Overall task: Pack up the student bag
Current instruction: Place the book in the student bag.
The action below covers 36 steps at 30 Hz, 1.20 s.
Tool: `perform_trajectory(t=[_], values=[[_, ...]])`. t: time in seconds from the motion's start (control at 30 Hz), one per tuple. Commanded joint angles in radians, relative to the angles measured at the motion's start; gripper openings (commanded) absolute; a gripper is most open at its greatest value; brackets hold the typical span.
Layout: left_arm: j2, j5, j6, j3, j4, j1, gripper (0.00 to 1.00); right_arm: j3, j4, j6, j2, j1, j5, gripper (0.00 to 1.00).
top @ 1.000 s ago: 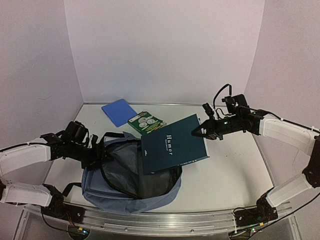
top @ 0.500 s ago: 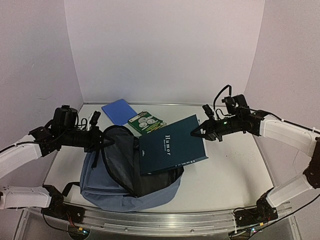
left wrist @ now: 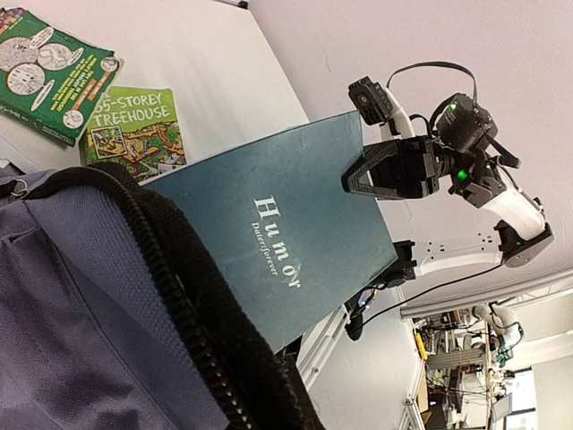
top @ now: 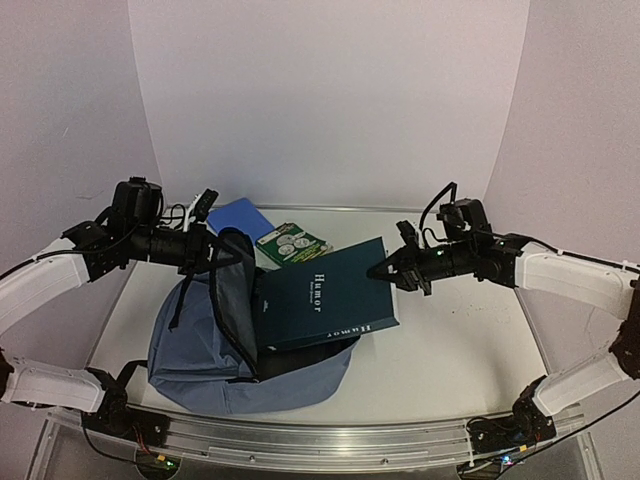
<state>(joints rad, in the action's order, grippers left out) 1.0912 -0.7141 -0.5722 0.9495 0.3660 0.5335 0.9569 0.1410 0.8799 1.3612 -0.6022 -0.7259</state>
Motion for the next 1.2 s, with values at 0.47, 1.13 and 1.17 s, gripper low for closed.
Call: perform_trajectory(t=[0.47, 1.13, 1.17], values=[[0.067, -0.142, 0.067, 0.145, -0.081, -0.003, 0.00, 0.040, -0.411, 0.297, 0.200, -0.135, 0.026, 0.00], [0.150, -0.159, 0.037, 0.158, -0.163, -0.002, 0.00, 0.279, -0.558, 0.315, 0.555, -0.366, 0.316, 0.00], [0.152, -0.158, 0.037, 0.157, -0.164, -0.003, 0.00, 0.289, -0.547, 0.310, 0.572, -0.378, 0.334, 0.00]])
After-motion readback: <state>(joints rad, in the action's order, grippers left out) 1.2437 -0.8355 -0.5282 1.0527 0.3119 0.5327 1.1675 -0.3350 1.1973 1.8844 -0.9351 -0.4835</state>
